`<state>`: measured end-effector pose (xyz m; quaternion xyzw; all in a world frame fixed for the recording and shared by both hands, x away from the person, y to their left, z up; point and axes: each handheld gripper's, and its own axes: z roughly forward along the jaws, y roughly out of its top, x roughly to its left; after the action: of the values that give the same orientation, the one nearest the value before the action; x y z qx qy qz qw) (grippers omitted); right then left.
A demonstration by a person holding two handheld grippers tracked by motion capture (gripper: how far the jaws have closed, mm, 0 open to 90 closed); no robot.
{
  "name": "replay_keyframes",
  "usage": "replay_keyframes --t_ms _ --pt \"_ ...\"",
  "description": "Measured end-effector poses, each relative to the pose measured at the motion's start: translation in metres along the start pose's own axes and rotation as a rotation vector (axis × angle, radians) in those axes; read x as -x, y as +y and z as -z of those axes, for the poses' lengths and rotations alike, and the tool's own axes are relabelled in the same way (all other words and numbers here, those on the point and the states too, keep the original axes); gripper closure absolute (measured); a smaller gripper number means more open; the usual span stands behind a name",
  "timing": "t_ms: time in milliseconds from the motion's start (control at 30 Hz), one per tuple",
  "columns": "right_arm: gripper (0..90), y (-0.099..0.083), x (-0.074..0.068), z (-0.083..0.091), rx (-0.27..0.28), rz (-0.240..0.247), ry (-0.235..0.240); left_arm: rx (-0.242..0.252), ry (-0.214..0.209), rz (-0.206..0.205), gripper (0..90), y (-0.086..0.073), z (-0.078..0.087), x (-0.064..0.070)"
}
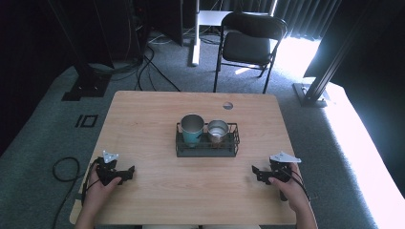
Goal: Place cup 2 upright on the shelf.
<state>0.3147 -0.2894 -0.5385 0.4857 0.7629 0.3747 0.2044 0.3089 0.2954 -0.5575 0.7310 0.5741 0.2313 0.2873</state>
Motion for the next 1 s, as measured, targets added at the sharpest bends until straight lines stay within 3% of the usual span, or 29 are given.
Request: replay_keyframes --t_ms 600,733,800,1000 --pt "11.6 -0.030 0.012 0.007 -0.076 -0.034 -0.084 0.000 0.000 0.000 1.3 0.000 0.000 0.000" --pt "11.5 -0.031 0.013 0.009 -0.080 -0.053 -0.088 0.000 0.000 0.000 1.3 0.000 0.000 0.000" --pt "11.5 -0.034 0.011 0.011 -0.073 -0.037 -0.108 0.000 0.000 0.000 1.3 0.000 0.000 0.000" --pt "11.2 -0.036 0.012 0.012 -0.067 -0.033 -0.104 0.000 0.000 0.000 1.3 0.000 0.000 0.000"
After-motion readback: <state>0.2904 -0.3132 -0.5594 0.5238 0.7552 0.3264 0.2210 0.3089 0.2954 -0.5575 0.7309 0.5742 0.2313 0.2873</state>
